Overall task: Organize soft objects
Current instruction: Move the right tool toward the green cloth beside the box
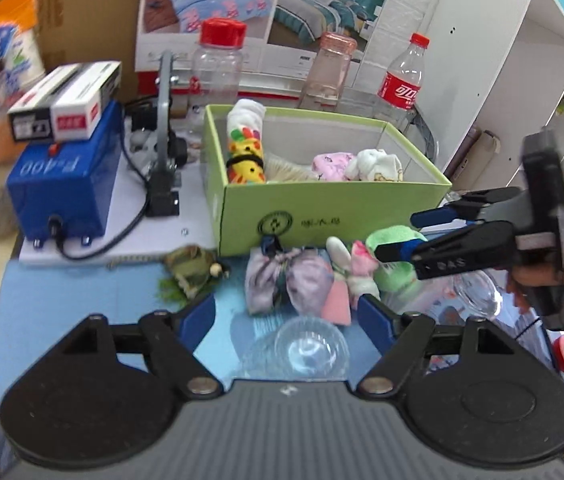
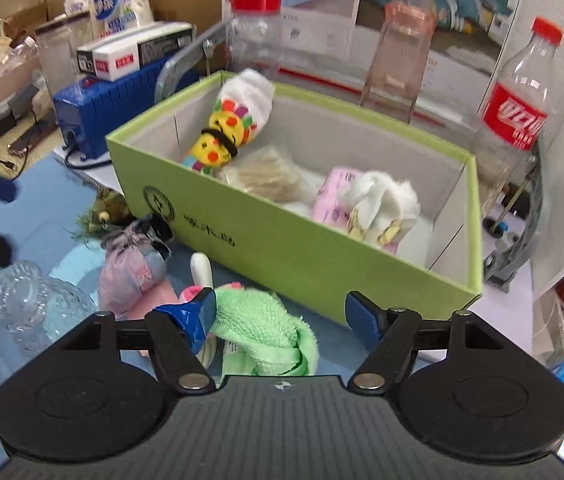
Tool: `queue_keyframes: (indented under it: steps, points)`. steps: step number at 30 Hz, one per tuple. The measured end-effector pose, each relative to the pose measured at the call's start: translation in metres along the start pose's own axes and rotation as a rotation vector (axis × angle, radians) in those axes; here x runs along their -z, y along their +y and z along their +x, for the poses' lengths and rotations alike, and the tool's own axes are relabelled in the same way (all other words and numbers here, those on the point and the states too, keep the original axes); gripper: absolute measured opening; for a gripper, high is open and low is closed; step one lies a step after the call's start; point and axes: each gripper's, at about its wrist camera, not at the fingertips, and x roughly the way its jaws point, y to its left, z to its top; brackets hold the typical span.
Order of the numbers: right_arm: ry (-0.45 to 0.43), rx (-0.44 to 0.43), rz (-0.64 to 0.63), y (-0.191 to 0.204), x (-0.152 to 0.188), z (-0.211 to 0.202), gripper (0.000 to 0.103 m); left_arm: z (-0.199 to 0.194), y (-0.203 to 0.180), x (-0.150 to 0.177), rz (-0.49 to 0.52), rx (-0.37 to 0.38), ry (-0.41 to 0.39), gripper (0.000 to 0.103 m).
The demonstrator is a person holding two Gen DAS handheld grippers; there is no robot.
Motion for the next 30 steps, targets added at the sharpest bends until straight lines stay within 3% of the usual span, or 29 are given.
queue_keyframes:
  steps: [5, 10, 12, 17, 20, 30]
  points:
    - [0.024, 0.078, 0.093, -0.027, 0.01, 0.002, 0.059, -0.011, 0.003, 0.016, -0.005, -0.018, -0.022, 0.079]
    - [0.057, 0.295, 0.148, -0.07, 0.037, -0.014, 0.059, -0.009, 0.011, 0.023, -0.033, -0.022, -0.019, 0.079]
    - [0.017, 0.332, 0.182, -0.081, 0.051, -0.032, 0.059, -0.008, 0.015, 0.025, -0.057, -0.027, -0.015, 0.079]
    - [-0.166, 0.238, 0.286, -0.075, 0.077, -0.082, 0.06, -0.009, 0.016, 0.027, -0.084, -0.038, -0.012, 0.08]
    - [-0.206, 0.149, 0.301, -0.063, 0.079, -0.086, 0.06, -0.011, 0.011, 0.03, -0.078, -0.049, -0.011, 0.08]
    - [-0.06, 0.134, 0.256, -0.061, 0.049, -0.039, 0.061, -0.025, 0.019, 0.046, -0.082, -0.104, -0.023, 0.082]
